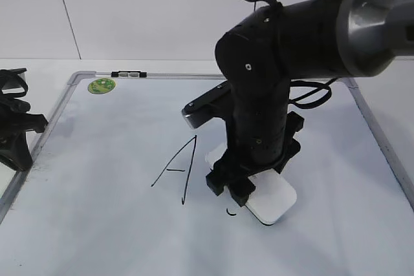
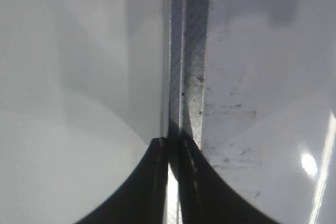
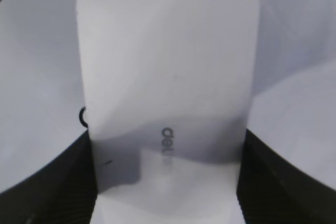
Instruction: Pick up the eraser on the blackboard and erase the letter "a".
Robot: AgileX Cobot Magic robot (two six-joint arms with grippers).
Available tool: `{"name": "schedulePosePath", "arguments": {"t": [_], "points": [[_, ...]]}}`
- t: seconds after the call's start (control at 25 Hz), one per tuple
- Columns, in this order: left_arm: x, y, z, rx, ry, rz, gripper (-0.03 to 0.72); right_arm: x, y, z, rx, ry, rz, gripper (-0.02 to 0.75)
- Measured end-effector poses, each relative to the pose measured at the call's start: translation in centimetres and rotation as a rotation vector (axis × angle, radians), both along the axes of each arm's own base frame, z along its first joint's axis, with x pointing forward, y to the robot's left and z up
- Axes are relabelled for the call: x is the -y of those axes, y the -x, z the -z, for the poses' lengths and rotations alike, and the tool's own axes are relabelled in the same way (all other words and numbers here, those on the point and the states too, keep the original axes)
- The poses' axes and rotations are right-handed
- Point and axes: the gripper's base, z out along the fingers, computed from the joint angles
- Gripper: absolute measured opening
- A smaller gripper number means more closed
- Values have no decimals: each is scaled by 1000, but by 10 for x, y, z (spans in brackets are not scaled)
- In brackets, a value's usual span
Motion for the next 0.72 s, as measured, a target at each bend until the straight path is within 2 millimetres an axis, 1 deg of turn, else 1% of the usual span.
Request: {"name": "schedulePosePath", "arguments": {"t": [0.4, 0.64, 0.72], "points": [[0, 0, 0, 0, 0, 2, 34, 23, -16, 3, -79, -72, 61, 559], [0, 0, 0, 0, 0, 2, 34, 20, -14, 6, -118, -97, 53, 559], [0, 0, 0, 0, 0, 2, 34, 21, -14, 10, -135, -84, 53, 559]]}}
